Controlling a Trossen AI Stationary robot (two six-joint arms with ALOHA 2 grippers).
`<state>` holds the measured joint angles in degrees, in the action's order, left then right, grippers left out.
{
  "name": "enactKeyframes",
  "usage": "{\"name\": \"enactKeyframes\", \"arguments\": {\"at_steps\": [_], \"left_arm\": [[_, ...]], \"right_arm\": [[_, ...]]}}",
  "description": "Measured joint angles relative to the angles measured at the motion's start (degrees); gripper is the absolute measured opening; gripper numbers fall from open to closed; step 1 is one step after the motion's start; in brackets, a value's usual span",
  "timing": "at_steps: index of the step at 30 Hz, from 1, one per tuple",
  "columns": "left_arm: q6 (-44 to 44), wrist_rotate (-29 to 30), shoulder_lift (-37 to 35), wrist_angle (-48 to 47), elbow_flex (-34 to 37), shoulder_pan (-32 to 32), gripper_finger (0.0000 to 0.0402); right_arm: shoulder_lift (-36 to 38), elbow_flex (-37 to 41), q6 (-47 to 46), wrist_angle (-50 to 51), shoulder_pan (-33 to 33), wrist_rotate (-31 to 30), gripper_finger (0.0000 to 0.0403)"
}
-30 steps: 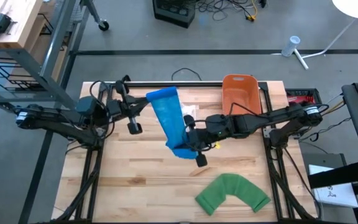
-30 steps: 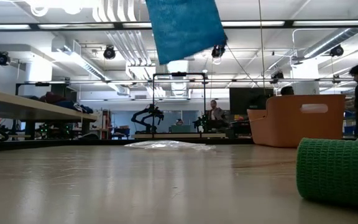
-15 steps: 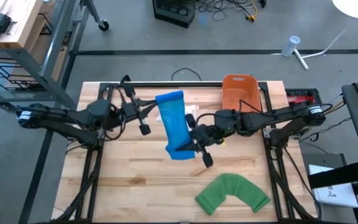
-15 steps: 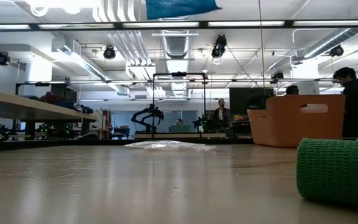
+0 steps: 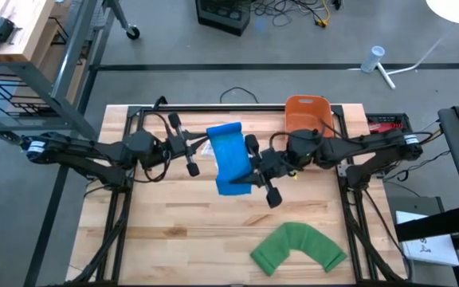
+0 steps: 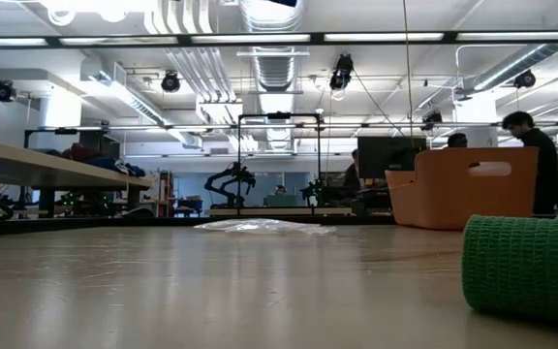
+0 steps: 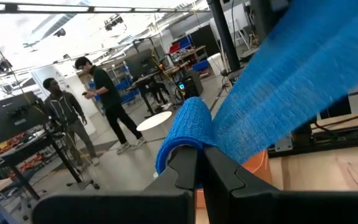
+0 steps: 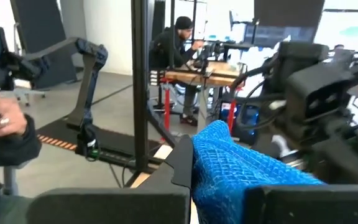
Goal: Roll bandage
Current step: Roll the blue bandage
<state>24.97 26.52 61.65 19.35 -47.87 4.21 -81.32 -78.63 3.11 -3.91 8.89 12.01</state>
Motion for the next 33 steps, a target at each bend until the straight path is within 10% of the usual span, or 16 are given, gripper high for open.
{"name": "enactKeyframes", "arguments": {"at_steps": [33], "left_arm": [[-0.1, -8.9, 8.5, -0.1, 3.6, 0.2, 0.0000]], "right_arm": [[0.2, -0.7, -23.3, -0.8, -16.8, 0.0, 0.0000]]}}
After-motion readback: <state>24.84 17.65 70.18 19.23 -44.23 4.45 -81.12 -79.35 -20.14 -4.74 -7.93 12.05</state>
